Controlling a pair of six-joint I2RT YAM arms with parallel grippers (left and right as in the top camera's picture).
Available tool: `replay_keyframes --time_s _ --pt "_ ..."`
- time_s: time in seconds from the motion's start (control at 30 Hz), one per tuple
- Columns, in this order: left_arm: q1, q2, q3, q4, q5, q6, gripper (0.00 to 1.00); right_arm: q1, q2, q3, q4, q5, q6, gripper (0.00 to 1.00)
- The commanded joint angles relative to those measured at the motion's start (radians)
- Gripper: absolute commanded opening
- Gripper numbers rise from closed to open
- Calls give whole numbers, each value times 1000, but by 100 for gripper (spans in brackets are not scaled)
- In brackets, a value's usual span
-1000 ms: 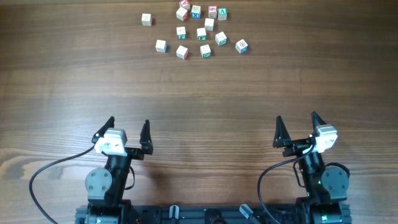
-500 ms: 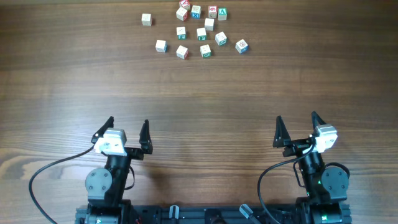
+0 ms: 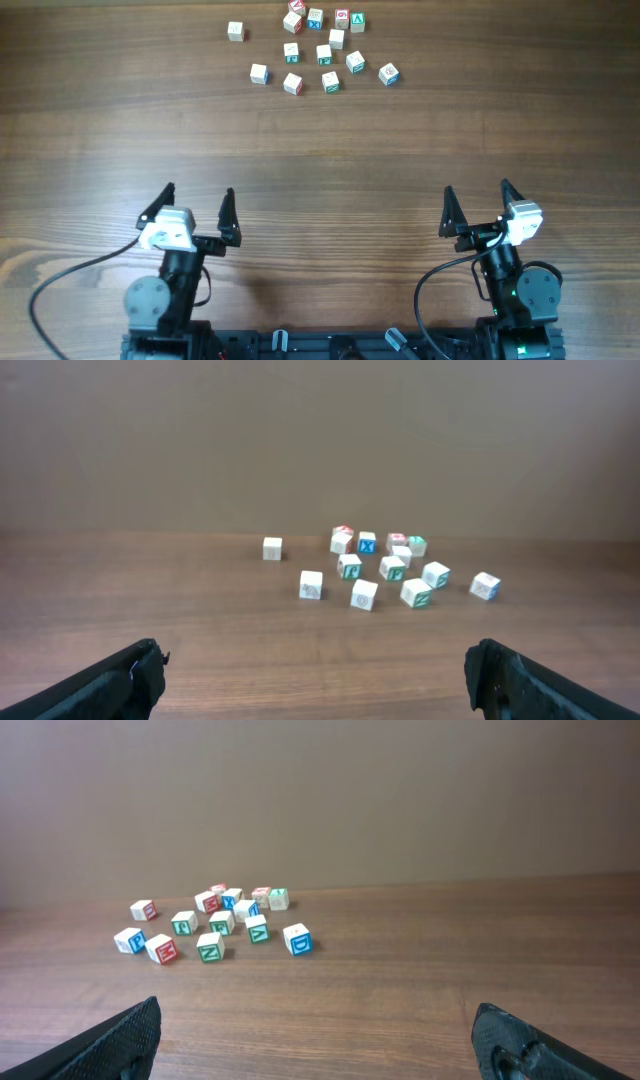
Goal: Form a horizontal line
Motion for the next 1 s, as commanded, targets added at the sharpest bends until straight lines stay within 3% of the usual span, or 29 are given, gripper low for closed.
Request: replay_keyframes --time_s 0.0,0.33,0.57,0.6,0.77,0.97 --pt "1 110 203 -50 19 -6 100 5 -2 -1 5 0 -19 100" --pt "1 732 852 -383 20 -6 100 5 -2 -1 5 0 -19 100" --pt "-23 1247 1380 -687 87 -6 100 5 -2 -1 5 0 -19 100" --pt "-47 1395 1513 -742 90 -6 100 5 -2 -1 5 0 -19 100" --pt "-102 1661 1679 -751 91 -6 100 5 -2 -1 5 0 -19 100" --pt "-172 1869 1691 -642 177 -6 100 5 -2 -1 5 0 -19 100"
